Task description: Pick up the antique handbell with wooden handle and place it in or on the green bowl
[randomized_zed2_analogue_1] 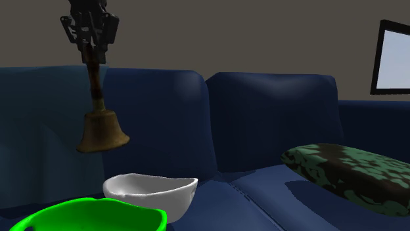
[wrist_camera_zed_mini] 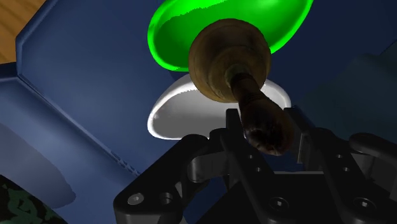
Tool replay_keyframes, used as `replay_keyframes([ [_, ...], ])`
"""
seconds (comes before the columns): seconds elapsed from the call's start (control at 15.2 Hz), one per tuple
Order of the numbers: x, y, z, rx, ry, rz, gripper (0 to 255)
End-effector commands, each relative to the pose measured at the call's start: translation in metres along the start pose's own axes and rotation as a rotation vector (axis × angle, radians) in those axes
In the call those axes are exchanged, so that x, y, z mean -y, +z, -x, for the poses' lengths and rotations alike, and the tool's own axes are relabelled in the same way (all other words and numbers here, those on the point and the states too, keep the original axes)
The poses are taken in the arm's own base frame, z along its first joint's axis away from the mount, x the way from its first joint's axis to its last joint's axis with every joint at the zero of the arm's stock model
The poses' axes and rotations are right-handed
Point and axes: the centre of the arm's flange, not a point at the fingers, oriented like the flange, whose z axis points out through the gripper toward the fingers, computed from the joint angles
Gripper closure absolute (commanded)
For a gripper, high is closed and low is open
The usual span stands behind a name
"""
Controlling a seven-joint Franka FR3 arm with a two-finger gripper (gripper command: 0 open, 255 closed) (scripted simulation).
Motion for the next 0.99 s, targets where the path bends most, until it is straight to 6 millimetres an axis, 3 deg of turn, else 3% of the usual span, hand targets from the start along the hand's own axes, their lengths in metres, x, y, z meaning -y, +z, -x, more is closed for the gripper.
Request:
replay_keyframes([
  [0.0,0.004,0.007,0.002,0.0,0.003,0.0,255],
  [0.92,0.001,0.081,0.007,0.0,0.003,0.0,255],
])
